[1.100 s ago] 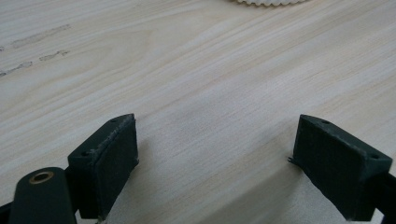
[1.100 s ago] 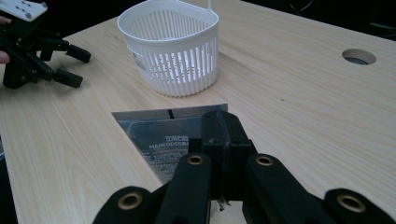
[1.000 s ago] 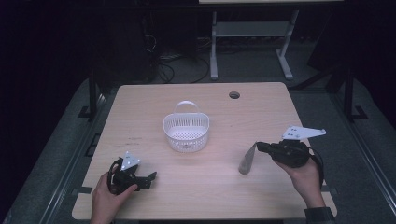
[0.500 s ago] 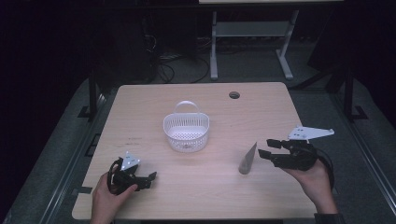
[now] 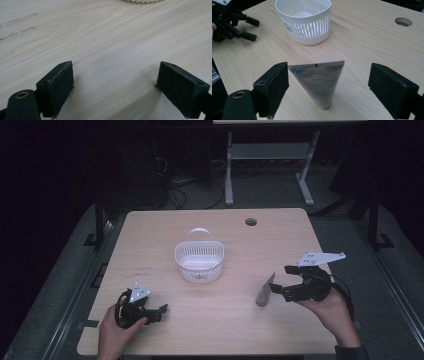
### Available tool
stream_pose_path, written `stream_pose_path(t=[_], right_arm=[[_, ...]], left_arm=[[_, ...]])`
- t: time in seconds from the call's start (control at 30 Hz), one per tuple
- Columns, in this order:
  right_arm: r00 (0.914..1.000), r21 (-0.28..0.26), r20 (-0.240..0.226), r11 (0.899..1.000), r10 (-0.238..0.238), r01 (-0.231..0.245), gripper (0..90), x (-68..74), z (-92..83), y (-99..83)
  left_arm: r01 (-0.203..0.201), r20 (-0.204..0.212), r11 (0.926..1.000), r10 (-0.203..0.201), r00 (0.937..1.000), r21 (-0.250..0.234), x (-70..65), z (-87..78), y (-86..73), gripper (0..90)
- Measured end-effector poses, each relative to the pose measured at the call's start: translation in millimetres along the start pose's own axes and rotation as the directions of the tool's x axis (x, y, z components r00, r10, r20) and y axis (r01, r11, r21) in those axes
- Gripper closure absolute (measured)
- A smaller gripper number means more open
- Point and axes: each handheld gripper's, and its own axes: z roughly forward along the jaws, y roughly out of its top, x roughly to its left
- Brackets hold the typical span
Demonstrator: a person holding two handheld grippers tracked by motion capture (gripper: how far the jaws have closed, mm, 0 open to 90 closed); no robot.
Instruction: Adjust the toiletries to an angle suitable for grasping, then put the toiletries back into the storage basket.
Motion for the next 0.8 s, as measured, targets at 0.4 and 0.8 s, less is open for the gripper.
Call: stream_pose_path(t=[0.4,0.8], right_arm=[[0.9994,0.051,-0.018,0.998,-0.029,0.03,13.4,7.3,16.6,11.5],[0.9984,0.092,-0.026,0.994,-0.051,0.053,13.0,10.9,34.1,17.1]], left_arm=[[0.001,0.0,1.0,-0.001,1.0,0.0,0.0,0.0,0.1,12.8],[0.001,-0.001,1.0,-0.001,1.0,-0.002,0.0,0.2,0.0,12.8]])
